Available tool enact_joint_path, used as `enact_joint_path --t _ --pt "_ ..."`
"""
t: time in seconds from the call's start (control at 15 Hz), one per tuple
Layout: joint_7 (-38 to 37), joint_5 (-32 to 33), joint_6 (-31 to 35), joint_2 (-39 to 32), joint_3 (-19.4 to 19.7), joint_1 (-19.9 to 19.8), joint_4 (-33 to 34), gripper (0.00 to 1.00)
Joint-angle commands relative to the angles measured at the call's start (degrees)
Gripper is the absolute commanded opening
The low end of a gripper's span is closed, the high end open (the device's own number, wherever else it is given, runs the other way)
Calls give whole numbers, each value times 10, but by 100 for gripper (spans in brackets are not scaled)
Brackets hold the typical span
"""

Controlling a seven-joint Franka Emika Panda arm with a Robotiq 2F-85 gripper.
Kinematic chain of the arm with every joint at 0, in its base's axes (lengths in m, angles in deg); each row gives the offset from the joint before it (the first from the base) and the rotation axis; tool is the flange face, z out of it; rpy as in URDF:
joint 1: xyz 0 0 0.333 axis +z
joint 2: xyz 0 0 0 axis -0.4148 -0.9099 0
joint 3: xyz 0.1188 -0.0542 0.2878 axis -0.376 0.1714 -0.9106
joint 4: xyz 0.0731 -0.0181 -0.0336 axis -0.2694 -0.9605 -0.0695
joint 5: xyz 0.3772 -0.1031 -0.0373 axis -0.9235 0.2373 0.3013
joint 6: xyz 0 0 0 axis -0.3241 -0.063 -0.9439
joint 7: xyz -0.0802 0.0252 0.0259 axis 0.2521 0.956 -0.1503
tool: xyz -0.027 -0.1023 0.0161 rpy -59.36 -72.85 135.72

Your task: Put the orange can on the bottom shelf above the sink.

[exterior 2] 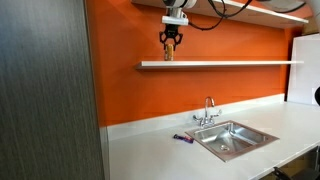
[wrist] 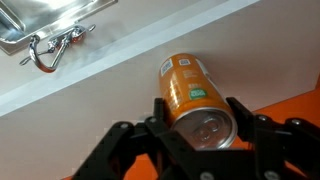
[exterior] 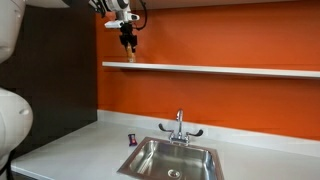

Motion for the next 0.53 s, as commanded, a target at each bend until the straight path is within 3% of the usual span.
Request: enact_joint_path --t 0.0,0.47 --pt "-9 8 -4 -17 3 3 31 39" --pt "-14 5 -17 -32 7 2 53 39"
